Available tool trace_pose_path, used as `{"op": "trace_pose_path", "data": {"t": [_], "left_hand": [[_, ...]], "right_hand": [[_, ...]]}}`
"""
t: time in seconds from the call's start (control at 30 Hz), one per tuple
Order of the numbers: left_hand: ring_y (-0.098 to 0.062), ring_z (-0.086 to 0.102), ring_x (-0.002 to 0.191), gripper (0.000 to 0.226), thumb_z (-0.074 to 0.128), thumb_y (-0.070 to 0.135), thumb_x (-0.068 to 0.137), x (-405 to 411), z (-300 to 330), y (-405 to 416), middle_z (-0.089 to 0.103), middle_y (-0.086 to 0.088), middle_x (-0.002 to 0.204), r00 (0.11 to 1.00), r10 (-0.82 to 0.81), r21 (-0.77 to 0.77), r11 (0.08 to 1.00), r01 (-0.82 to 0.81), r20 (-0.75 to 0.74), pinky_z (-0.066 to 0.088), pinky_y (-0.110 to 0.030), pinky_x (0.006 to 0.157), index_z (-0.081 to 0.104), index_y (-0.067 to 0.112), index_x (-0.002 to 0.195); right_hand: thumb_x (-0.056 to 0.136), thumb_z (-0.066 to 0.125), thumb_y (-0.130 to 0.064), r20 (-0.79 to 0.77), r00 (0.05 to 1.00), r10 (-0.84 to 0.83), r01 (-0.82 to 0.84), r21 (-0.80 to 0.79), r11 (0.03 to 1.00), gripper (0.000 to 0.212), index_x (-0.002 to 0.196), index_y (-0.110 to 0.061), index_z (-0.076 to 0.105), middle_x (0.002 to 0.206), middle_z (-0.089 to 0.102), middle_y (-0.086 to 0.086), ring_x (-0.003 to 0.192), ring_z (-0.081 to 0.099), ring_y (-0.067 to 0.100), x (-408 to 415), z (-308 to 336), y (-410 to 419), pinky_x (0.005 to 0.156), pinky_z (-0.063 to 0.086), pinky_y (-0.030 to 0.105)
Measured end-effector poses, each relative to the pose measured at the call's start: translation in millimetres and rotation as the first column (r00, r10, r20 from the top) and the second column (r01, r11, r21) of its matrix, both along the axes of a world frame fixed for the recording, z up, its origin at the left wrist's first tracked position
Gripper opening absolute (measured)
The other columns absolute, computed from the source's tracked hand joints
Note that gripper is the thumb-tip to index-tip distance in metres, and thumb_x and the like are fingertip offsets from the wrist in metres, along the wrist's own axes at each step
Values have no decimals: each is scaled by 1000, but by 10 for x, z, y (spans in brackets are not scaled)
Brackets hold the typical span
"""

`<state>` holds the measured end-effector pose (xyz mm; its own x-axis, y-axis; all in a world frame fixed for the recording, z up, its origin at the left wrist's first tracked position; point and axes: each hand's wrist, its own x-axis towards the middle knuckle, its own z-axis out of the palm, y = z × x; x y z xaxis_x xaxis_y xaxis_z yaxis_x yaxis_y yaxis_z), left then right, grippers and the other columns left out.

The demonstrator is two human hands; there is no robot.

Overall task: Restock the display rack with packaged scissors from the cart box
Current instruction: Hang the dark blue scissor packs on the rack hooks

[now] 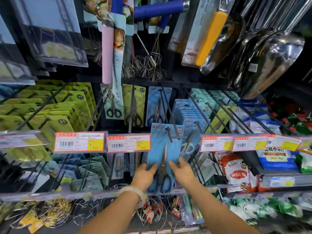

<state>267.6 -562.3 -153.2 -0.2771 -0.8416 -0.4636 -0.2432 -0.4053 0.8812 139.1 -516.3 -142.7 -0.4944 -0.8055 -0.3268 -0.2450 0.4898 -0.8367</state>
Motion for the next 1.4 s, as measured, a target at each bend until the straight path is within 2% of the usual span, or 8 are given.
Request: {"op": "trace_pose_path", "data": {"t": [0.23, 0.4, 0.47, 0.93, 1.07, 1.17, 1.3, 1.4], "left_hand": [[-31, 52, 122, 55, 52, 42, 92, -71, -35, -83, 52, -15, 135, 988, -68, -7, 998, 69, 137, 42, -42, 104, 45, 6, 134], [-31, 52, 122, 47, 47, 35, 96, -106, -13, -135, 53, -13, 132, 975, -67, -73, 994, 84, 212, 42, -37, 101, 44, 5, 133], [-28, 57, 113, 38, 49, 27, 97, -108, 10, -157, 60, -13, 122, 982, -55, -87, 994, 72, 179, 44, -32, 92, 50, 4, 127], [-28, 31, 140, 63, 49, 42, 94, -214, 28, -311, 32, -11, 152, 934, -56, -115, 988, 103, 354, 28, -35, 111, 33, 6, 144], [-33, 54, 118, 72, 61, 37, 89, -292, 43, -264, 44, -17, 142, 923, -30, 10, 1000, 29, 383, 44, -38, 94, 28, 2, 142], [-19, 59, 70, 60, 62, 37, 87, -308, 0, -69, 62, -13, 109, 796, -200, 13, 972, 235, 572, 52, -30, 61, 42, 0, 130], [-31, 48, 122, 64, 64, 37, 85, -556, -82, 435, 47, -15, 132, 560, -359, -49, 810, 585, 747, 44, -38, 103, 38, 6, 135], [-33, 31, 136, 64, 62, 28, 87, -897, -34, 923, 33, -14, 145, 422, -424, -68, 636, 768, 802, 32, -44, 112, 31, 10, 140]], "right_hand": [[98, 38, -37, -117, 993, -28, 41, 114, 993, 37, 118, -7, 49, 117, 58, 13, 100, 55, 27, -3, 121, -83, 78, 36, 28], [98, 43, -30, -100, 993, -56, 62, 65, 996, 41, 134, -10, 42, 130, 54, 12, 116, 54, 28, -8, 197, -90, 84, 42, 22], [97, 46, -24, -40, 998, -48, 50, 57, 997, 41, 135, -10, 41, 120, 56, 11, 112, 56, 29, 11, 228, -86, 67, 43, 11], [95, 49, -28, -47, 998, -39, 44, 98, 994, 42, 131, -9, 42, 110, 60, 8, 93, 57, 19, -33, 105, 162, 82, 45, 28], [94, 50, -30, -40, 999, -37, 42, 121, 992, 48, 136, -8, 39, 125, 57, 11, 110, 57, 23, -114, 118, 292, 94, 44, 31], [93, 51, -32, -50, 999, 9, -1, 169, 986, 52, 138, -9, 38, 130, 54, 9, 118, 53, 23, -198, 147, 456, 105, 42, 38], [95, 50, -27, -224, 960, 170, -105, 275, 956, 49, 138, -10, 37, 138, 48, 10, 124, 49, 25, -404, 159, 843, 105, 39, 34], [93, 52, -24, -317, 910, 268, -142, 370, 918, 49, 137, -10, 38, 134, 49, 12, 121, 49, 29, -641, 122, 1258, 100, 43, 35]]}}
